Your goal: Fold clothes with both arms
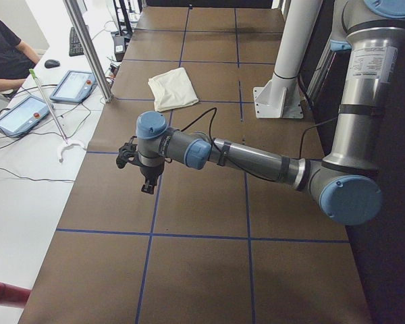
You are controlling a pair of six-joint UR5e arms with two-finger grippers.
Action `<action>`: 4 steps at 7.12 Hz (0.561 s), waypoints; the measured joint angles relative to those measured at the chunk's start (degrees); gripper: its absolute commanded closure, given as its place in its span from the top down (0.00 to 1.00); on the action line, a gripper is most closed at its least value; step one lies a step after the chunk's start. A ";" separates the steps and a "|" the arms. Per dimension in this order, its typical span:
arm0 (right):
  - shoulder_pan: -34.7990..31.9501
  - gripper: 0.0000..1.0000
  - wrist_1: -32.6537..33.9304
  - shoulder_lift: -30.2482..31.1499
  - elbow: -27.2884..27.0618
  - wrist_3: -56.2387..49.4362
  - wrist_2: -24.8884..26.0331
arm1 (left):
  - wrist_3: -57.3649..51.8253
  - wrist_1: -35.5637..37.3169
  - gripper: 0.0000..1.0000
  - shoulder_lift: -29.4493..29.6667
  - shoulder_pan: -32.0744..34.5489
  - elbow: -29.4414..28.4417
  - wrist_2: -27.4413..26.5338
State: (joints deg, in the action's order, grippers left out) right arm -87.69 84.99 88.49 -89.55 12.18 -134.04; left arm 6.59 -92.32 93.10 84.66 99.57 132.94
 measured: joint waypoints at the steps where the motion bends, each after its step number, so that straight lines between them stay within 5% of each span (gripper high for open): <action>1: -0.25 1.00 1.05 1.75 -1.40 -1.84 -0.05 | -2.31 0.05 1.00 -3.78 0.76 1.14 1.46; 4: -0.22 1.00 1.75 2.98 -3.63 -3.45 -0.09 | -3.42 -3.83 1.00 -6.58 1.11 0.00 2.22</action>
State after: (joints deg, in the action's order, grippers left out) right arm -87.91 86.75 91.47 -93.18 8.73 -134.12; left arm 3.17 -96.15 86.52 85.76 99.57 135.16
